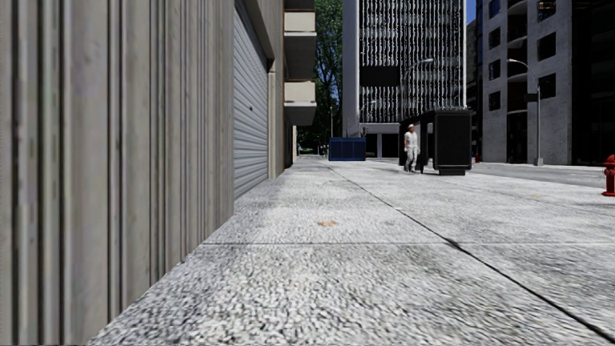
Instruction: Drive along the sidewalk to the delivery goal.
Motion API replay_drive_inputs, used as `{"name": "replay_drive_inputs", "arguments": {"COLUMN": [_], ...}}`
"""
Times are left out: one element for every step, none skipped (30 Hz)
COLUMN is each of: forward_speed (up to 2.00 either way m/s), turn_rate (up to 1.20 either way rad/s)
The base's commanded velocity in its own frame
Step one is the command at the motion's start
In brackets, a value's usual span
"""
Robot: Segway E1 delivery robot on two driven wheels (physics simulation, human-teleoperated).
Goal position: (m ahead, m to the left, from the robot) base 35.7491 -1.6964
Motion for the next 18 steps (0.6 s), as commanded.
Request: {"name": "replay_drive_inputs", "arguments": {"forward_speed": [2.0,2.0,2.0,2.0,2.0,2.0,2.0,2.0,2.0,2.0,2.0,2.0,2.0,2.0,2.0,2.0,2.0,2.0], "turn_rate": [0.0,0.0,0.0,0.0,0.0,0.0,0.0,0.0,0.0,0.0,0.0,0.0,0.0,0.0,0.0,0.0,0.0,0.0]}}
